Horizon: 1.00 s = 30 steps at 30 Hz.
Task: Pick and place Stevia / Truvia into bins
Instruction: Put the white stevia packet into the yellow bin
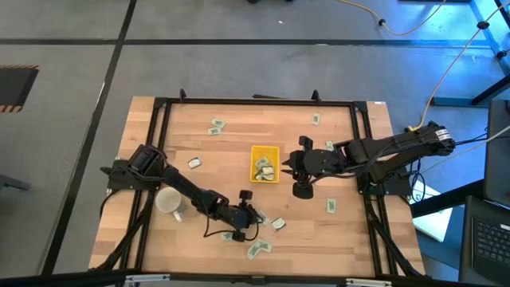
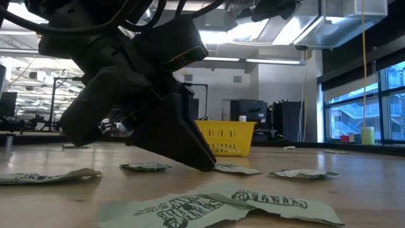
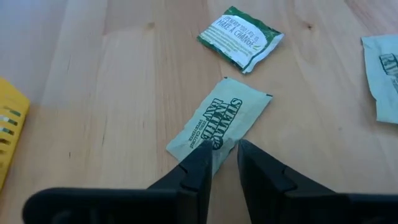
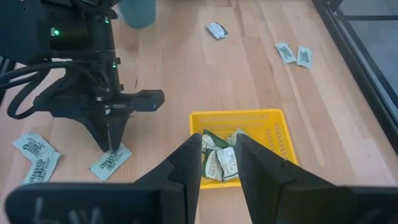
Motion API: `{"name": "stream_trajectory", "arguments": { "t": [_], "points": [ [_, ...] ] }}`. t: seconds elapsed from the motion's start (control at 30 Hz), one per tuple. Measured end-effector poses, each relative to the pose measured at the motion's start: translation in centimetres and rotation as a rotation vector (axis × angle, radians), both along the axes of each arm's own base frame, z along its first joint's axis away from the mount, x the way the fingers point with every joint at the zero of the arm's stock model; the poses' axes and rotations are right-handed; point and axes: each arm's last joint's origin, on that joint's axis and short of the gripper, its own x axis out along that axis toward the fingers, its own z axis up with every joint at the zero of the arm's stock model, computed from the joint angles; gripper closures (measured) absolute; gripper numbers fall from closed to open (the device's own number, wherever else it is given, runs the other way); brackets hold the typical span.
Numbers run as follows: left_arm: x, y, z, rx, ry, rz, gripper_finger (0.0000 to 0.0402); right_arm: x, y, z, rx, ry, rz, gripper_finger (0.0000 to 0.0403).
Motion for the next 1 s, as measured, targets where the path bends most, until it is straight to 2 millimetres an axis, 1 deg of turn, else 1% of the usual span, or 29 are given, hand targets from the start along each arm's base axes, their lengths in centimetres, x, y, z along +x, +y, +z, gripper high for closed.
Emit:
{"name": "stream_trajectory", "arguments": {
  "t": [0.13, 0.27, 0.43, 0.57, 1.0],
  "points": [
    [0.5, 0.5, 0.2, -0.066, -0.027, 0.023, 0.0320, 0.0, 0.0, 0.0, 0.000, 0.000, 0.000, 0.0301],
    [0.7, 0.6, 0.2, -0.060, -0.036, 0.005, 0.0312, 0.0, 0.0, 0.0, 0.000, 0.000, 0.000, 0.0301],
    [0.8, 1.5, 0.0, -0.177, 0.040, 0.029, 0.0307, 0.0, 0.0, 0.0, 0.000, 0.000, 0.000, 0.0301],
    [0.6, 2.3, -0.3, -0.232, 0.123, 0.070, 0.0317, 0.0, 0.0, 0.0, 0.000, 0.000, 0.000, 0.0301],
    [0.5, 2.5, -0.3, -0.194, 0.130, 0.071, 0.0364, 0.0, 0.0, 0.0, -0.001, 0.003, 0.000, 0.0301]
  ]
}}
